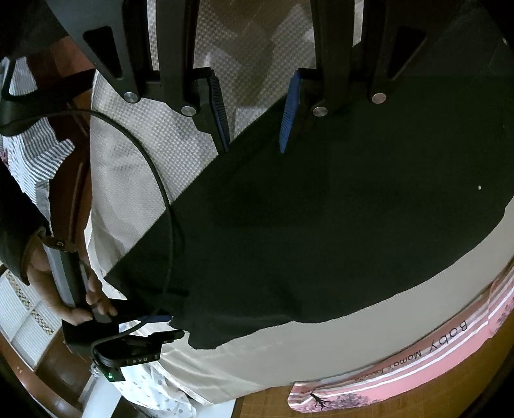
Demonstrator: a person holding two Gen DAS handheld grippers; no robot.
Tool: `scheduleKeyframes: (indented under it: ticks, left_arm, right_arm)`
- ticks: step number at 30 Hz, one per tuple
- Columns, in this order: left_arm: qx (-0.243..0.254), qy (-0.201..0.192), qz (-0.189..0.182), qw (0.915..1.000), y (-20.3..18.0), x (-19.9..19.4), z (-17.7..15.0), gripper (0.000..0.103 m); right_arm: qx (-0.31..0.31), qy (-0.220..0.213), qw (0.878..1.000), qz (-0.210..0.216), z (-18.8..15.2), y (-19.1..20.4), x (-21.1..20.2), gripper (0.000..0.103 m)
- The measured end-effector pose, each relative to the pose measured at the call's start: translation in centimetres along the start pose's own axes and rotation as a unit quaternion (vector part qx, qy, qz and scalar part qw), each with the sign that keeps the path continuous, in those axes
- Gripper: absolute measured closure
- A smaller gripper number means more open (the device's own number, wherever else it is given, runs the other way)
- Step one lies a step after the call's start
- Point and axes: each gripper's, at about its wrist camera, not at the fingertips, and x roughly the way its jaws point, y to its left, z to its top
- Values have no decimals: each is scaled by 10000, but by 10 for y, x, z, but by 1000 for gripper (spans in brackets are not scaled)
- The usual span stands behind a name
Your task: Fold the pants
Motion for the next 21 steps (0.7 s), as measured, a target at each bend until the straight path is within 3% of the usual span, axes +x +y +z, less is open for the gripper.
scheduleKeyframes:
  ticks: [1, 4, 8, 15, 21]
  left_arm:
    - [-16, -9, -1, 10000, 0, 1, 1, 69]
    - [-68, -34, 2, 10000, 0, 2, 2, 69]
    - [-61, -95, 93, 9999, 0, 5, 2, 70]
    - [-87, -173, 199, 9996, 1, 4, 0, 76]
    - [-131, -225, 180, 9995, 4, 5, 2, 76]
  right_arm:
    - [27, -14, 10000, 20, 2, 0, 1, 69]
    - [79, 93, 9999, 116, 7, -1, 11, 86]
    - [91, 169, 9997, 142, 13, 1, 18, 95]
    - [140, 116, 9968, 778, 34, 31, -2, 97]
    - [-184, -153, 9921, 1231, 44, 78, -43, 97]
